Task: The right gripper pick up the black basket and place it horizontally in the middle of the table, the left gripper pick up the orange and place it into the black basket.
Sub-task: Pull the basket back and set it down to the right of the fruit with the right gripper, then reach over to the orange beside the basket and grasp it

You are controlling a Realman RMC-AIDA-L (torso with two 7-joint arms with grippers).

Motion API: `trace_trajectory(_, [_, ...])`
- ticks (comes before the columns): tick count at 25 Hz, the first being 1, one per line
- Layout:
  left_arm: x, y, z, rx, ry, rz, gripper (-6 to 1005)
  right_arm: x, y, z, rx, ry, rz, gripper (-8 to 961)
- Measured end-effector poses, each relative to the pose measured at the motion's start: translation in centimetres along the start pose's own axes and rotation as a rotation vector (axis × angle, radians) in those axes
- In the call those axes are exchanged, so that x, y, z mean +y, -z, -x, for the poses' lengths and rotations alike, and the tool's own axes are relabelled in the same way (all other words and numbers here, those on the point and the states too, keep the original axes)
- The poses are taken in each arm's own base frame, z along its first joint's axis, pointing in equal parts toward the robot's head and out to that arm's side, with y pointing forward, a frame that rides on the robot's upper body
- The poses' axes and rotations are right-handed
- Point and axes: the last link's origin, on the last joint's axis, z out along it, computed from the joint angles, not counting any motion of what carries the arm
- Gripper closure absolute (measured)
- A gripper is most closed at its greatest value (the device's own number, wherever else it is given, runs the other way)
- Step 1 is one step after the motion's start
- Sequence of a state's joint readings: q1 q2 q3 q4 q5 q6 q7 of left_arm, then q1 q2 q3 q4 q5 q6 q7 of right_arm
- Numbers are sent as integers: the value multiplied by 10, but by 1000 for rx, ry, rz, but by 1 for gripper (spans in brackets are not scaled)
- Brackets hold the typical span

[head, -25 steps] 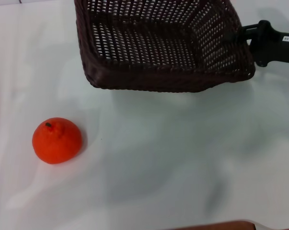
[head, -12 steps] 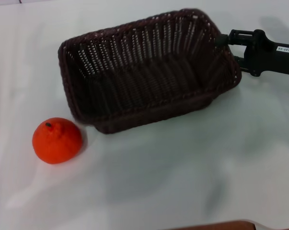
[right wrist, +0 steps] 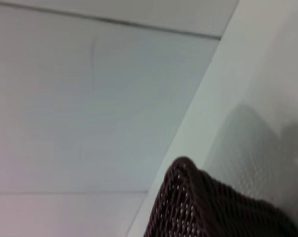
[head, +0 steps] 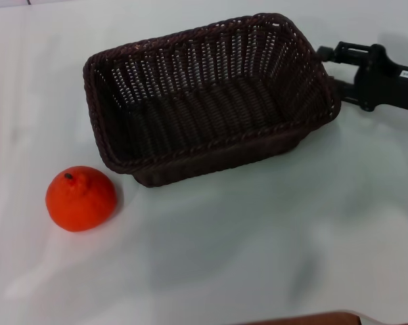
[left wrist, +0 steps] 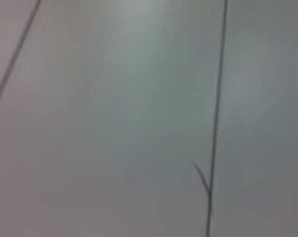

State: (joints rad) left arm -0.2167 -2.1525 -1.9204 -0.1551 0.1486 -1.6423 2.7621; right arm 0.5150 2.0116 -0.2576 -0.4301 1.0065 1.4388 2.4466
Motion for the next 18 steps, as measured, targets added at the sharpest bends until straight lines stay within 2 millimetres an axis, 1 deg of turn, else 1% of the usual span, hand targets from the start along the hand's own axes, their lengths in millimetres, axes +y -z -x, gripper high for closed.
trace_trajectory(4, [-1,7,1,-60,33,102,65,2,18,-16,99,51,-11,343])
trace_trajectory(5, [-3,11,1,-112,63,188,65,1,22,-20,128,72,-17,344])
trace_trajectory(6, [-3,11,1,-112,63,188,65,0,26,-25,163,105,-28,344])
trace_trajectory(9, [-3,20,2,-216,99,346,65,-5,34,-38,268,232,-57,344])
trace_trajectory(10, [-3,23,3,-250,105,393,65,-8,35,-42,311,306,-61,344])
trace_trajectory(14, [-2,37,5,-403,147,580,64,-10,32,-52,447,497,-41,344])
trace_trajectory(18, [-1,52,7,-492,173,664,64,-13,20,-57,550,630,5,343])
